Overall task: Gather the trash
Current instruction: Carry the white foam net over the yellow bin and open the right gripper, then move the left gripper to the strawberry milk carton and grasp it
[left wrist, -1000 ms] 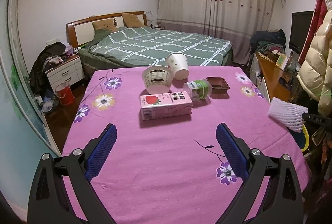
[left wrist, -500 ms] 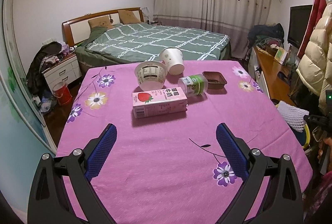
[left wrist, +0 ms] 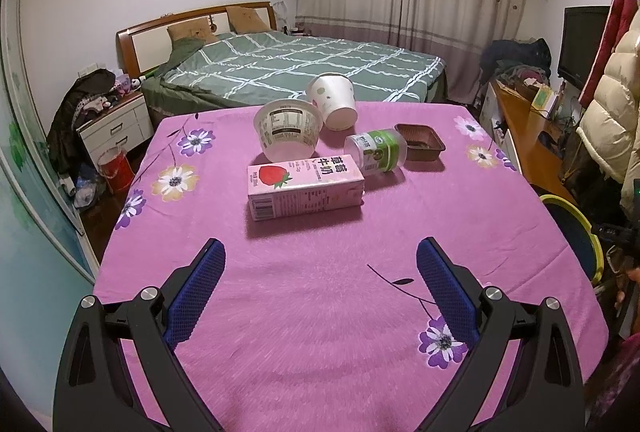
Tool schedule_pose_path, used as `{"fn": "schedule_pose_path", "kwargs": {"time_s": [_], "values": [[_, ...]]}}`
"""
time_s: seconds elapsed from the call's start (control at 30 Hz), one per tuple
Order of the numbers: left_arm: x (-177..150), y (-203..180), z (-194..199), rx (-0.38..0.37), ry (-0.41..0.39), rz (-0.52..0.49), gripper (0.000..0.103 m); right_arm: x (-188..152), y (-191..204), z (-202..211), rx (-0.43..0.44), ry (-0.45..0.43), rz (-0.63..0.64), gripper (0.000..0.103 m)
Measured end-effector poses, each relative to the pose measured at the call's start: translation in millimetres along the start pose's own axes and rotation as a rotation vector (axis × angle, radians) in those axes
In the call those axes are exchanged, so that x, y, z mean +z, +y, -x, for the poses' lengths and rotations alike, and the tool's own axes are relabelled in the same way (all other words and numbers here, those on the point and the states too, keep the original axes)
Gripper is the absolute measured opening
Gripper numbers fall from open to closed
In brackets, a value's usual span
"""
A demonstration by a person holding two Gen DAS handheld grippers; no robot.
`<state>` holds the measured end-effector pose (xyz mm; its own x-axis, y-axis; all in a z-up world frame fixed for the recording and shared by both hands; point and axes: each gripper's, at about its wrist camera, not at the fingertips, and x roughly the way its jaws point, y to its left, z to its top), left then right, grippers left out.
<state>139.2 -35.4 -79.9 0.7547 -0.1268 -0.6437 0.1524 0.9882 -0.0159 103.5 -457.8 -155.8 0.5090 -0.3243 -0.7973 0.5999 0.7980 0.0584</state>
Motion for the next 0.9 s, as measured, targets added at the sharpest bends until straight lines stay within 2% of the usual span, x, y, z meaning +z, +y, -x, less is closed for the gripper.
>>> {"fn": "schedule_pose_path", "kwargs": {"time_s": [0.23, 0.43, 0.9], "values": [[2.2, 2.0, -10.0, 0.004, -0.003, -0.006, 0.095, -0.7, 6.8, 4.0, 0.014, -0.002, 0.016, 0.027], [17.8, 19.6, -34.0, -0.004, -0.009, -0.012, 0.095, -0.6, 17.6, 10.8, 0.037, -0.016, 0.039, 0.027], [43.4, 55.2, -128.6, -0.064, 0.123, -0.003, 0.095, 0.0, 49.8, 11.0, 0.062, -0.004, 0.096, 0.028]]}}
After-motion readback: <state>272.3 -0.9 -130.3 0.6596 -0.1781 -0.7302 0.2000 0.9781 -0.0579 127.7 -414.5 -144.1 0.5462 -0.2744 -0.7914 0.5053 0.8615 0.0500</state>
